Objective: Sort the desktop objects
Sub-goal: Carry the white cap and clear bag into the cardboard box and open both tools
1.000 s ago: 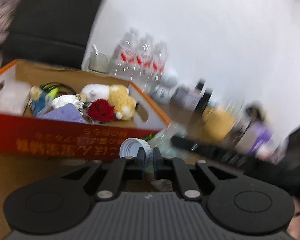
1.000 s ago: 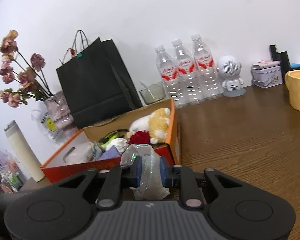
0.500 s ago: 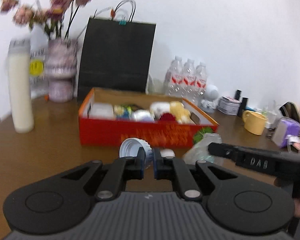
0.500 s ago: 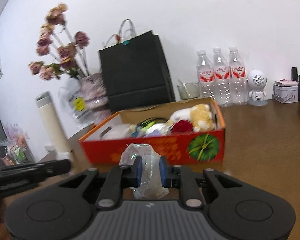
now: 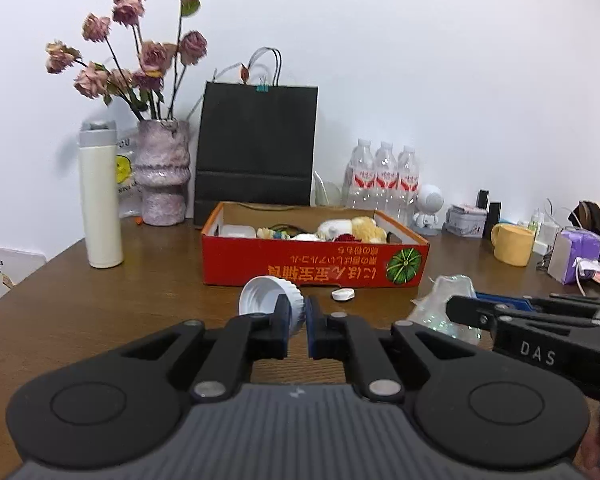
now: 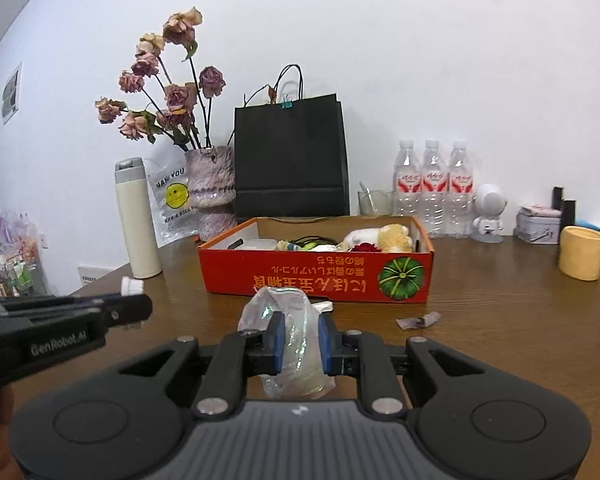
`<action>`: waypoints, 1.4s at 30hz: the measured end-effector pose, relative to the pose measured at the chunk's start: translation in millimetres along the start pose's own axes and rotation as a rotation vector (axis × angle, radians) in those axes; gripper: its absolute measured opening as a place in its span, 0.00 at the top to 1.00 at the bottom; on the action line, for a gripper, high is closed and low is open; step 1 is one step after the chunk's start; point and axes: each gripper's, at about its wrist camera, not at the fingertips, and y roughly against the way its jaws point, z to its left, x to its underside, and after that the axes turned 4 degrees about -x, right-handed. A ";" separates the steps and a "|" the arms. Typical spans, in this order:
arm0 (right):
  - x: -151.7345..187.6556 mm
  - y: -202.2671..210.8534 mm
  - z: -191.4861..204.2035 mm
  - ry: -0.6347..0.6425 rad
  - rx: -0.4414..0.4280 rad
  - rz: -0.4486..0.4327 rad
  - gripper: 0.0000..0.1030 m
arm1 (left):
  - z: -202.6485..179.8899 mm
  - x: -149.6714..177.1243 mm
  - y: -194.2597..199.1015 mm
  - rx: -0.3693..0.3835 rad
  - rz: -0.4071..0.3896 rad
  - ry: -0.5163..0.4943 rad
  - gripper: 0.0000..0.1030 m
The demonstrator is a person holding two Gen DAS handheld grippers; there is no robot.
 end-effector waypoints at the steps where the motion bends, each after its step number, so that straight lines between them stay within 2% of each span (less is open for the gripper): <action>1: 0.3 5.1 1.4 0.004 0.008 -0.004 0.84 | 0.2 0.0 5.3 -0.002 -0.005 0.010 0.92; 9: -1.3 44.7 11.2 0.023 0.055 -0.103 0.84 | -1.6 -0.6 38.9 -0.011 -0.066 0.018 0.91; 18: -11.3 44.4 4.9 0.010 0.068 -0.132 0.84 | -4.2 -6.4 24.1 0.014 -0.063 0.021 0.91; 22: -20.7 26.0 -8.7 -0.011 0.080 -0.118 0.84 | -0.2 -14.6 -2.7 0.014 -0.035 0.036 0.91; 25: -38.5 -0.3 -23.3 0.001 0.075 -0.077 0.83 | 1.5 -36.2 -30.9 0.033 -0.044 0.040 0.91; 27: -54.8 -22.1 -35.5 -0.001 0.070 -0.054 0.83 | 2.3 -51.8 -52.9 0.061 -0.061 0.044 0.91; 32: -114.4 -80.6 -76.4 -0.072 0.070 -0.056 0.84 | -6.2 -106.8 -132.5 0.092 -0.022 0.030 0.91; 34: -138.5 -111.3 -93.0 -0.103 0.058 -0.003 0.84 | -14.1 -129.3 -174.2 0.123 0.042 0.007 0.91; 37: -165.6 -172.1 -114.7 -0.130 0.030 0.159 0.84 | -26.0 -142.4 -228.9 0.140 0.149 -0.005 0.91; 39: -169.1 -210.7 -113.8 -0.055 0.094 0.243 0.84 | -33.3 -139.0 -264.1 0.148 0.243 -0.002 0.91; 42: -163.2 -239.0 -120.0 -0.054 0.086 0.381 0.82 | -28.5 -126.6 -287.8 0.127 0.301 0.008 0.91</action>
